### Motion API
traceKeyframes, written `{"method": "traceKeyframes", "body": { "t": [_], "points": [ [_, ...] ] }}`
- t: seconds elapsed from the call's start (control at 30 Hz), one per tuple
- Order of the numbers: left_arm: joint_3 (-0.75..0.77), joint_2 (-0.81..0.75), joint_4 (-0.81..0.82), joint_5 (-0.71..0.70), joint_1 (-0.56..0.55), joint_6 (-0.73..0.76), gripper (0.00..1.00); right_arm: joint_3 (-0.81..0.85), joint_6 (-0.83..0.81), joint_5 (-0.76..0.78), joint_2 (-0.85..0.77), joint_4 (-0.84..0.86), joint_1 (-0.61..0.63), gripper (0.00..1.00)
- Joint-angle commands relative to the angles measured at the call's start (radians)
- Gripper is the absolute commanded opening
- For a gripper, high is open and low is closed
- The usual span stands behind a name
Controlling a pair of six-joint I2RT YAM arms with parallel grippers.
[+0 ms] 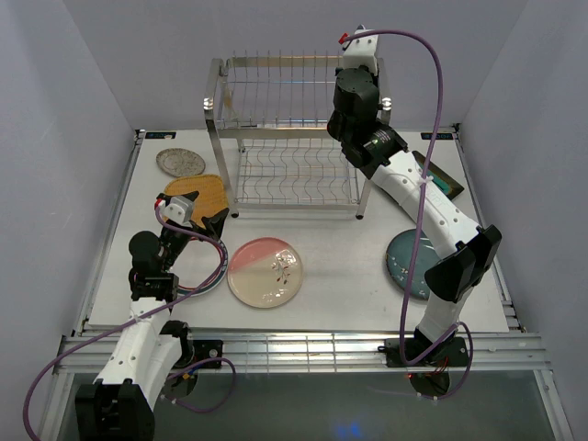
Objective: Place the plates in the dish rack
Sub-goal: Insert the plate into the dish rack.
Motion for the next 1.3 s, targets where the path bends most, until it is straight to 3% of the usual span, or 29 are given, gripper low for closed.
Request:
{"method": "traceKeyframes", "body": {
  "t": [0.0, 0.2, 0.47, 0.8, 1.1, 1.27],
  "points": [
    [0.024, -0.007, -0.004, 0.019, -0.002, -0.008, 0.98, 0.012, 0.074, -0.037, -0.012, 0.003, -0.012, 0.09],
    [0.024, -0.003, -0.004, 0.021, -0.004, -0.01, 0.98, -0.004, 0.146, -0.073, -0.024, -0.044, -0.044, 0.15],
    [0.025, -0.003, -0.004, 0.023, -0.004, -0.008, 0.98, 0.007, 0.18, -0.092, -0.034, -0.078, -0.061, 0.4],
    [0.025, -0.009, -0.004, 0.018, -0.002, -0.01, 0.98, 0.054, 0.177, -0.101, -0.032, -0.109, -0.061, 0.56],
    [0.022, -0.023, -0.006, 0.009, -0.002, -0.008, 0.98, 0.113, 0.195, -0.126, -0.04, -0.173, -0.055, 0.77],
    [0.021, -0.032, -0.007, 0.009, -0.002, -0.01, 0.98, 0.045, 0.235, -0.155, -0.113, -0.179, -0.043, 0.91]
  ]
}}
